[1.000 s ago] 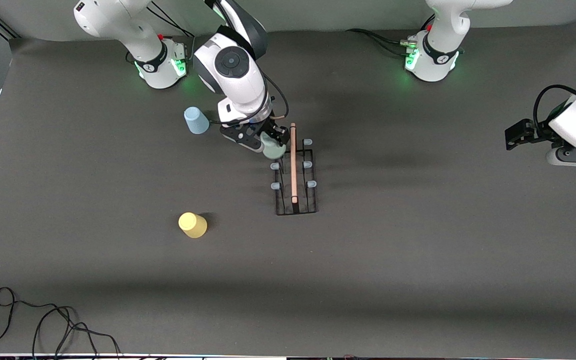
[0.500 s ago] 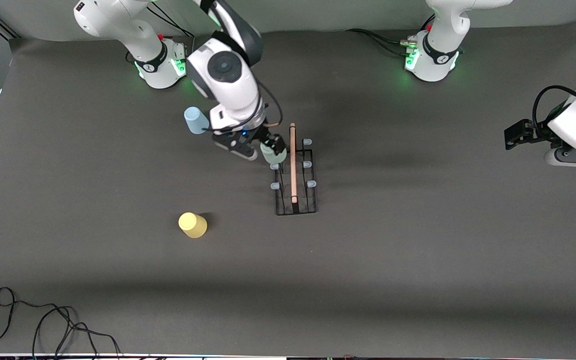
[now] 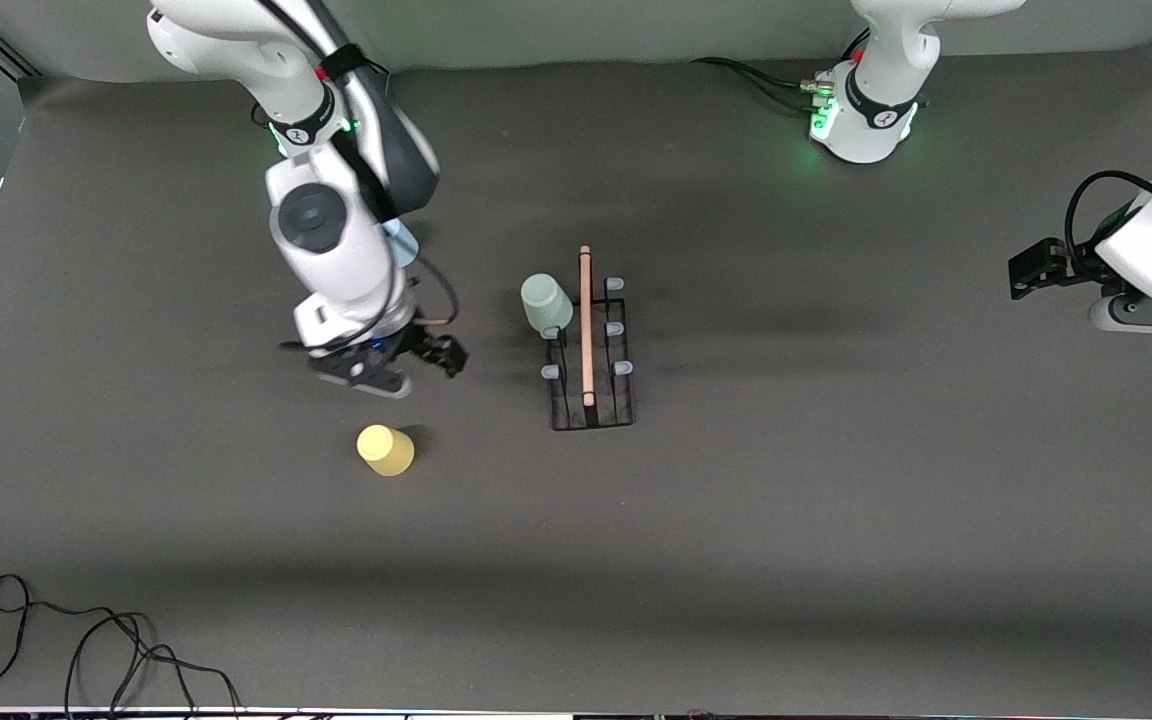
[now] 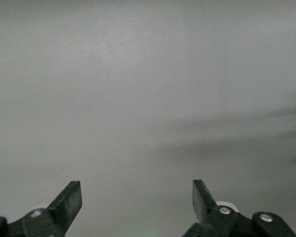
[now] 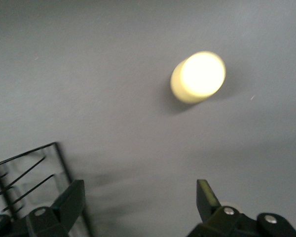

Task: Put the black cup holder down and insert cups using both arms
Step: 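Open the right gripper and withdraw from the green cup, then move the right gripper to the yellow cup and grasp it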

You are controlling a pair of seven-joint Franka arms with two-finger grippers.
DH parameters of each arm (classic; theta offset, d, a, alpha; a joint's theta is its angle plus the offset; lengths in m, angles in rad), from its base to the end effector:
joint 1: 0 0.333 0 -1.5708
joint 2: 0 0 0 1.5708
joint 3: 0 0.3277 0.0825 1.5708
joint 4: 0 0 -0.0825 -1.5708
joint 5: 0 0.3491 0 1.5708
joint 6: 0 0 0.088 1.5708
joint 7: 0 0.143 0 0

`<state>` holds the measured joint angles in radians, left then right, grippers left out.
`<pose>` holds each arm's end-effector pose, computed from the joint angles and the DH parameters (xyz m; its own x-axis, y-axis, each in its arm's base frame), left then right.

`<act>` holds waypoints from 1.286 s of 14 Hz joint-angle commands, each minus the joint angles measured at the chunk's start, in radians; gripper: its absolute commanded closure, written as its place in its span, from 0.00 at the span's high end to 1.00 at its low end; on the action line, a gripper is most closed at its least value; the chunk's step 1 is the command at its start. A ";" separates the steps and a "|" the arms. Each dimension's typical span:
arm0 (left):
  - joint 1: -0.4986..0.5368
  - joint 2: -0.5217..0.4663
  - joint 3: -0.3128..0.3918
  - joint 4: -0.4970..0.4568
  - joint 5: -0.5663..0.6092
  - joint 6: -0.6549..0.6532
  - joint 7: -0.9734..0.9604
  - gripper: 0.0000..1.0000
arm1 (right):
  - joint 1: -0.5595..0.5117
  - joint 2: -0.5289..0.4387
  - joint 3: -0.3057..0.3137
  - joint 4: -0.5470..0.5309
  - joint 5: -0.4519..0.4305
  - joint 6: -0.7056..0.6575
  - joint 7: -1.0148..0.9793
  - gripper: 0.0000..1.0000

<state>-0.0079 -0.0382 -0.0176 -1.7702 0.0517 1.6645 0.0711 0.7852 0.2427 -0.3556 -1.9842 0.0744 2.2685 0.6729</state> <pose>0.5059 -0.0061 0.5406 0.9923 -0.1010 -0.0711 -0.1045 -0.9934 -0.0468 0.5221 0.2515 0.3527 0.9598 -0.2740 0.0608 -0.2734 -0.9617 -0.0177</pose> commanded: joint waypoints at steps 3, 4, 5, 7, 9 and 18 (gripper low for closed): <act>-0.004 -0.008 0.002 0.000 0.002 -0.012 -0.008 1.00 | -0.131 0.078 -0.013 0.005 0.097 0.035 -0.303 1.00; -0.004 -0.008 0.002 -0.001 0.002 -0.012 -0.008 1.00 | -0.153 0.098 -0.013 0.005 0.119 0.052 -0.334 1.00; -0.004 -0.008 0.002 0.000 0.002 -0.014 -0.008 1.00 | -0.168 0.119 -0.013 0.007 0.128 0.069 -0.352 1.00; -0.004 -0.008 0.001 0.000 0.002 -0.012 -0.008 1.00 | -0.175 0.161 -0.013 0.008 0.130 0.127 -0.368 1.00; -0.004 -0.009 0.001 0.002 0.002 -0.009 -0.008 1.00 | -0.176 0.204 -0.011 0.025 0.203 0.178 -0.374 1.00; -0.011 -0.009 0.001 0.002 0.002 -0.012 -0.014 1.00 | -0.173 0.345 -0.003 0.110 0.309 0.195 -0.423 1.00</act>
<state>-0.0085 -0.0382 -0.0189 -1.7704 0.0517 1.6629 0.0710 0.6101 0.5672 -0.3578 -1.9006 0.3489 2.4624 0.2826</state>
